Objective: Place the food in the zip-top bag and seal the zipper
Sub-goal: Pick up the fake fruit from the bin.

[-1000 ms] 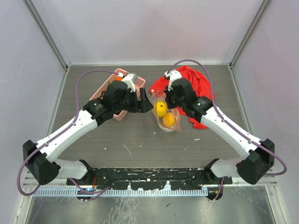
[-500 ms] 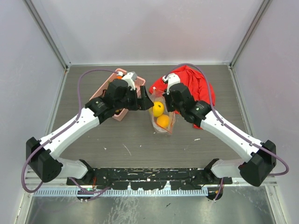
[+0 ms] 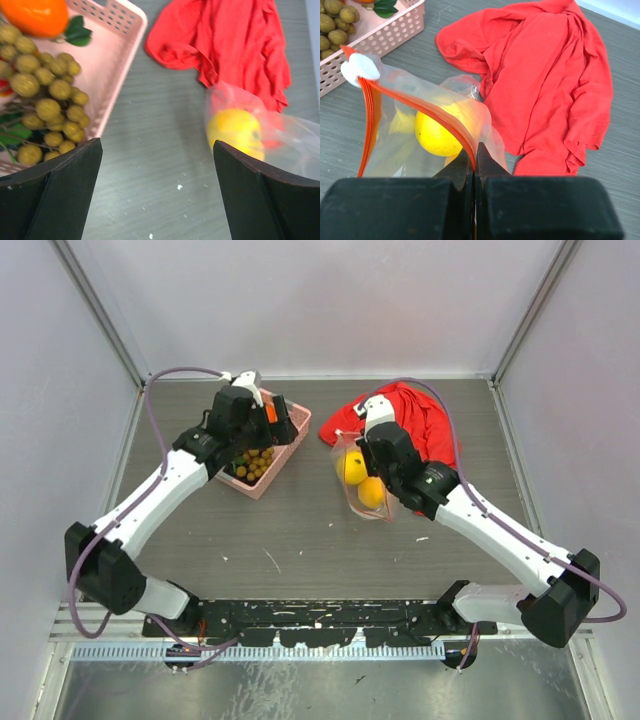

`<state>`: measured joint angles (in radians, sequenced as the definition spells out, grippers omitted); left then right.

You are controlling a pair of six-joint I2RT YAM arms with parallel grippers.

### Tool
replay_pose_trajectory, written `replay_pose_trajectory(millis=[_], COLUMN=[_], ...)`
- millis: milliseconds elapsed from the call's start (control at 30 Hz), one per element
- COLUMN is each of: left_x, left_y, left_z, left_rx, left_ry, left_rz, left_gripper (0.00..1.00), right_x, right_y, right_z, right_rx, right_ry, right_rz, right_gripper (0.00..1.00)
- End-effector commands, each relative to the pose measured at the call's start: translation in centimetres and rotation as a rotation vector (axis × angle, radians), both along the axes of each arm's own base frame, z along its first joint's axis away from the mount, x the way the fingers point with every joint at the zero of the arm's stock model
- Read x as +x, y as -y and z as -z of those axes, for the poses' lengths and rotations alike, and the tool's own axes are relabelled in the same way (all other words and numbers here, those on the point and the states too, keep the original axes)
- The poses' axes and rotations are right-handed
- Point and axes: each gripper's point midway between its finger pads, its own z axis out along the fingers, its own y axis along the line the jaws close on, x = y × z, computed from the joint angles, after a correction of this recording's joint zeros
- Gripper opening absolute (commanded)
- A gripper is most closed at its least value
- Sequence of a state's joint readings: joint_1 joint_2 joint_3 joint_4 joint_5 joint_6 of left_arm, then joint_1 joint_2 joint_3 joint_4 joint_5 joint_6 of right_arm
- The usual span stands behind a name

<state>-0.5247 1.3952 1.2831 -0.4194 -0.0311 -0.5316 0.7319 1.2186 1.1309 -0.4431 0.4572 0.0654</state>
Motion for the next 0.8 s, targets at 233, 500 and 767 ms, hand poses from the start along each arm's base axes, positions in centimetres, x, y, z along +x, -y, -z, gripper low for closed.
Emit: replay_pose_trajectory(millis=[233, 500, 767], left_x=[9.5, 16.0, 19.9], left_y=[-3.3, -5.5, -6.7], left_z=[2.3, 4.9, 10.2], left_rx=[0.23, 0.387, 0.515], left_ry=[0.039, 0.078, 0.032], left_rz=[-0.083, -0.025, 0.101], left_gripper=[0.98, 0.98, 0.98], right_x=[0.3, 0.3, 0.4], right_y=[0.3, -0.4, -0.7], right_z=[-2.0, -1.5, -0.4], right_rx=[-0.002, 0.002, -0.011], right_ry=[0.13, 0.117, 0.089], right_rz=[0.01, -0.017, -0.022], right_gripper=[0.01, 0.01, 0.01])
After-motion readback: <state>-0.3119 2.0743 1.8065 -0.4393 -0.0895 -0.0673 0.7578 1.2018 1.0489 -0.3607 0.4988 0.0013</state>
